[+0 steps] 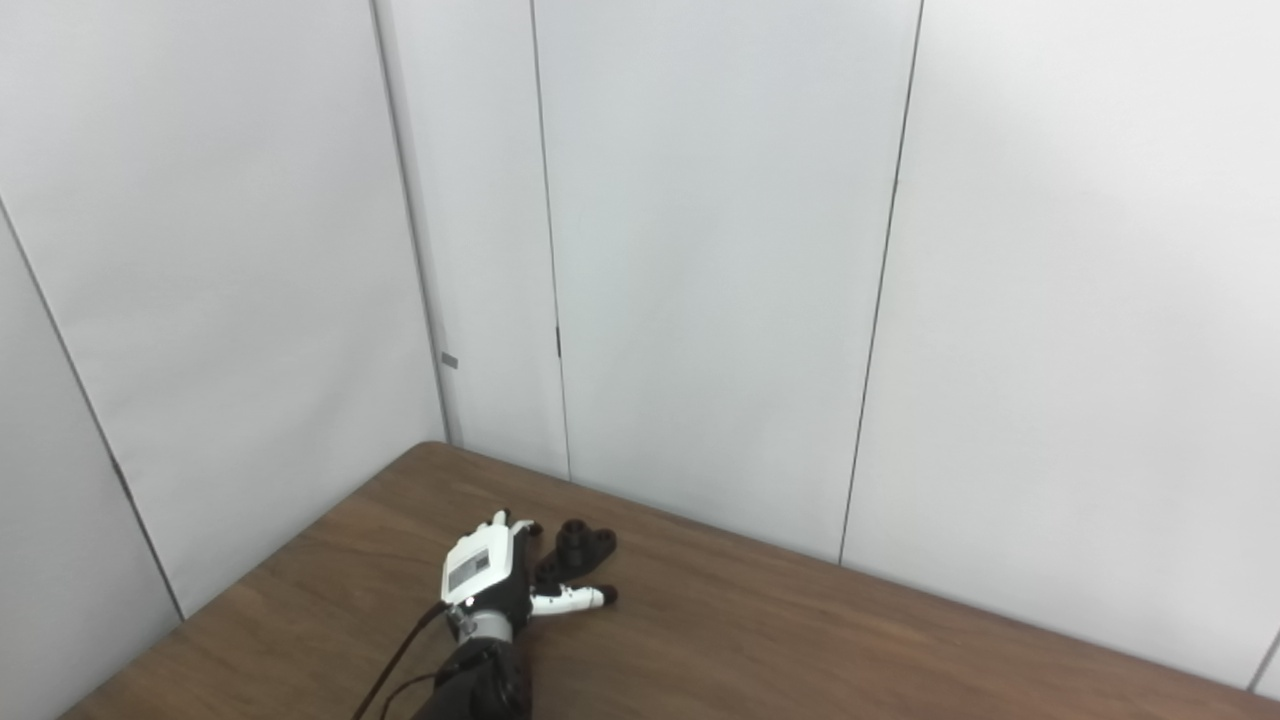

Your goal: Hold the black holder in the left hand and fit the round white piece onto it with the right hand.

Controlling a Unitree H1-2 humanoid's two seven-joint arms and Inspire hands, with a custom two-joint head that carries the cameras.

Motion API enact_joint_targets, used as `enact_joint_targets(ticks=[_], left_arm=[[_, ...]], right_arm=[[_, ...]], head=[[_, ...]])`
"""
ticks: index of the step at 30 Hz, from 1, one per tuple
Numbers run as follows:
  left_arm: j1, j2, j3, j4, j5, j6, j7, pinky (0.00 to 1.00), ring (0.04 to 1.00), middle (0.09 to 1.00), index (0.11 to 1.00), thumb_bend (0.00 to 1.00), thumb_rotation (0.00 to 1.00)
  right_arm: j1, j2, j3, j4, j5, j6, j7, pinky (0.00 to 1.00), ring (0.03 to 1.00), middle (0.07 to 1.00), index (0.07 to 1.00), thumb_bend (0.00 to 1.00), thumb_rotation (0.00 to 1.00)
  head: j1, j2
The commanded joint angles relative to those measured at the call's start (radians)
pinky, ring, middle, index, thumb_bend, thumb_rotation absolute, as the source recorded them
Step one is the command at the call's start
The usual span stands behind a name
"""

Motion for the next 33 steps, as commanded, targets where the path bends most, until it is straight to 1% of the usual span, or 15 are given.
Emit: enact_joint_targets(ticks=[1, 3, 5, 7, 10, 11, 12, 13, 14, 19, 23, 26, 28, 32, 33], left_arm=[[-0.035, 0.018, -0.01, 0.005, -0.009, -0.017, 0.017, 1.0, 0.994, 1.0, 0.784, 0.99, 0.33], [-0.033, 0.019, -0.016, 0.005, -0.013, -0.021, 0.028, 1.0, 0.99, 1.0, 0.745, 0.97, 0.3], [-0.033, 0.021, -0.022, 0.008, -0.013, -0.025, 0.041, 0.98, 0.984, 0.997, 0.709, 0.95, 0.27], [-0.034, 0.022, -0.028, 0.017, -0.016, -0.031, 0.058, 0.94, 0.964, 0.971, 0.647, 0.92, 0.2], [-0.037, 0.021, -0.034, 0.033, -0.023, -0.037, 0.083, 0.91, 0.948, 0.949, 0.551, 0.87, 0.13], [-0.039, 0.021, -0.035, 0.037, -0.025, -0.039, 0.09, 0.91, 0.945, 0.944, 0.52, 0.7, 0.1], [-0.04, 0.02, -0.037, 0.043, -0.027, -0.04, 0.1, 0.91, 0.944, 0.942, 0.503, 0.61, 0.08], [-0.042, 0.02, -0.04, 0.049, -0.027, -0.044, 0.109, 0.9, 0.937, 0.935, 0.491, 0.56, 0.07], [-0.042, 0.021, -0.044, 0.051, -0.027, -0.046, 0.114, 0.89, 0.932, 0.93, 0.486, 0.54, 0.06], [-0.039, 0.026, -0.059, 0.06, -0.029, -0.061, 0.142, 0.83, 0.901, 0.901, 0.479, 0.52, 0.05], [-0.031, 0.031, -0.076, 0.038, -0.026, -0.043, 0.122, 0.82, 0.904, 0.902, 0.48, 0.52, 0.05], [-0.026, 0.035, -0.084, 0.028, -0.028, -0.045, 0.115, 0.81, 0.9, 0.899, 0.479, 0.52, 0.05], [-0.021, 0.036, -0.091, 0.007, -0.028, -0.035, 0.098, 0.81, 0.897, 0.899, 0.479, 0.52, 0.05], [-0.008, 0.038, -0.099, -0.048, -0.039, -0.027, 0.044, 0.85, 0.916, 0.914, 0.48, 0.52, 0.05], [-0.003, 0.043, -0.111, -0.072, -0.036, -0.025, 0.015, 0.85, 0.919, 0.916, 0.48, 0.52, 0.05]], right_arm=[[0.026, 0.001, -0.002, 0.01, 0.015, -0.015, -0.001, 1.0, 1.0, 1.0, 1.0, 0.83, 0.79], [0.026, -0.001, -0.002, 0.014, 0.023, -0.02, 0.004, 1.0, 1.0, 1.0, 1.0, 0.81, 0.78], [0.027, -0.002, -0.003, 0.015, 0.026, -0.019, 0.003, 1.0, 1.0, 1.0, 1.0, 0.82, 0.77], [0.028, -0.001, -0.003, 0.011, 0.02, -0.017, -0.002, 1.0, 1.0, 1.0, 1.0, 0.84, 0.77], [0.028, -0.001, -0.003, 0.009, 0.019, -0.019, -0.002, 1.0, 1.0, 1.0, 1.0, 0.81, 0.78], [0.027, -0.002, -0.003, 0.01, 0.02, -0.02, -0.001, 1.0, 1.0, 1.0, 1.0, 0.81, 0.78], [0.027, -0.002, -0.003, 0.011, 0.021, -0.021, -0.001, 1.0, 1.0, 1.0, 1.0, 0.81, 0.78], [0.026, -0.002, -0.003, 0.014, 0.023, -0.022, 0.0, 1.0, 1.0, 1.0, 1.0, 0.81, 0.78], [0.025, -0.001, -0.004, 0.015, 0.026, -0.022, 0.0, 1.0, 1.0, 1.0, 1.0, 0.8, 0.78], [0.025, 0.001, -0.003, 0.015, 0.03, -0.03, 0.002, 1.0, 1.0, 1.0, 1.0, 0.8, 0.78], [0.025, 0.003, -0.004, 0.02, 0.037, -0.041, 0.004, 1.0, 1.0, 1.0, 1.0, 0.79, 0.78], [0.026, 0.002, -0.003, 0.02, 0.049, -0.043, 0.006, 1.0, 1.0, 1.0, 1.0, 0.79, 0.77], [0.025, 0.001, -0.003, 0.025, 0.05, -0.053, 0.008, 1.0, 1.0, 1.0, 1.0, 0.78, 0.77], [0.026, 0.008, -0.004, 0.019, 0.024, -0.059, -0.009, 1.0, 1.0, 1.0, 1.0, 0.77, 0.79], [0.026, 0.008, -0.003, 0.018, 0.023, -0.059, -0.009, 1.0, 1.0, 1.0, 1.0, 0.77, 0.8]], head=[[0.0, -0.001], [0.0, 0.0], [-0.002, 0.001], [-0.002, 0.002], [0.0, 0.002], [0.0, 0.002], [0.0, 0.001], [-0.001, 0.001], [-0.001, 0.001], [-0.003, 0.001], [-0.005, 0.003], [-0.008, 0.005], [-0.016, 0.008], [-0.027, 0.012], [-0.033, 0.013]])
